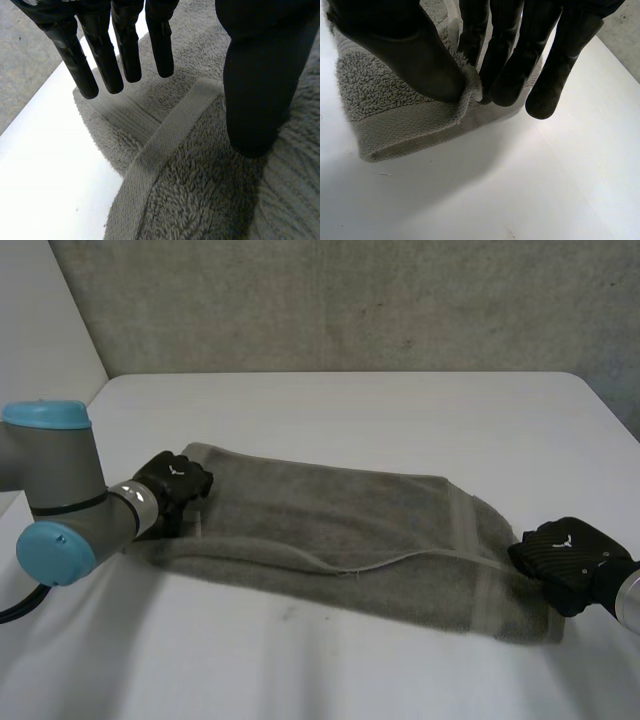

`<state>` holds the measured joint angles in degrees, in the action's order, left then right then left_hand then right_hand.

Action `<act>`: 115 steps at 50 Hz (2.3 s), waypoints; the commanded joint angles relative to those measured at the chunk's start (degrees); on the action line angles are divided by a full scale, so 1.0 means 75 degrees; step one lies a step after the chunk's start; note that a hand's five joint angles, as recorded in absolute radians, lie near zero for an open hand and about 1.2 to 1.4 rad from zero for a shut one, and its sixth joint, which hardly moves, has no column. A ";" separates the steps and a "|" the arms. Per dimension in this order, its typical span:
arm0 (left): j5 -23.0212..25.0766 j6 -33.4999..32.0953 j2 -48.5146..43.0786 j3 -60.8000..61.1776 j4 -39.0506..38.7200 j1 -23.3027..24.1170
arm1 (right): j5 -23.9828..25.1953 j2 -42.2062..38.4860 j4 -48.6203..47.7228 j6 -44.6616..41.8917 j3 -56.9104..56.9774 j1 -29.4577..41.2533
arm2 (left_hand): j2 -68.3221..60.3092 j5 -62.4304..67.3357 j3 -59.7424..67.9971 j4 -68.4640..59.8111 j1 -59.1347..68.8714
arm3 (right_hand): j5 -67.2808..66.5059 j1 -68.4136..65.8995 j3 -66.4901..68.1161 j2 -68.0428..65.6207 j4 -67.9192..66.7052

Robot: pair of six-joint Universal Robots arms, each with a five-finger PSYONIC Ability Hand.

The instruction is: Fold the towel.

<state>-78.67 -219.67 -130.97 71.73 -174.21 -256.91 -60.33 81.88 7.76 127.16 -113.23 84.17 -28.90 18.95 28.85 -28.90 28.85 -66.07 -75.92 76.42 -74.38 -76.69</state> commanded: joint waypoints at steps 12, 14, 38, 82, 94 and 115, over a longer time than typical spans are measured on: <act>0.0025 -0.0359 -0.0057 0.0350 0.0001 0.0001 | -0.0006 -0.0019 -0.0003 0.0002 -0.0032 0.0005 | -0.1613 0.1607 0.1619 -0.1613 0.1620 | -0.0524 -0.0544 0.0477 -0.0750 -0.0441; 0.0013 -0.0359 -0.0057 0.0385 -0.0010 0.0001 | -0.0006 -0.0019 -0.0015 -0.0010 -0.0032 0.0005 | -0.2039 0.2033 0.2045 -0.2039 0.2046 | -0.0524 -0.0544 0.0477 -0.0750 -0.0441; 0.0071 0.0354 0.1534 0.1262 -0.0466 -0.0175 | -0.0030 0.0192 0.0067 0.0037 0.0308 -0.0031 | -0.5965 0.5958 0.5971 -0.5965 0.5972 | -0.0524 -0.0544 0.0477 -0.0750 -0.0441; 0.0130 0.1118 0.2367 0.3138 -0.2049 -0.0655 | -0.0018 0.0134 0.0020 0.0002 -0.0067 0.0075 | -0.2667 0.2661 0.2673 -0.2667 0.2674 | -0.0524 -0.0544 0.0477 -0.0750 -0.0441; 0.0153 0.1130 0.2662 0.3678 -0.2108 -0.0655 | -0.0030 0.0122 0.0020 0.0002 -0.0090 0.0075 | -0.2690 0.2683 0.2696 -0.2690 0.2696 | -0.0524 -0.0544 0.0477 -0.0750 -0.0441; 0.0317 0.1188 0.2696 0.3900 -0.2623 -0.0608 | -0.0077 0.0110 0.0009 0.0002 -0.0090 0.0075 | -0.6813 0.6807 0.6819 -0.6813 0.6820 | -0.0524 -0.0544 0.0477 -0.0750 -0.0441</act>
<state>-76.25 -210.97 -111.44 100.00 -192.36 -261.36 -60.85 82.62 7.83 127.16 -113.94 84.77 -64.68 54.26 64.58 -64.67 64.39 -66.07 -75.92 76.45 -74.38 -76.69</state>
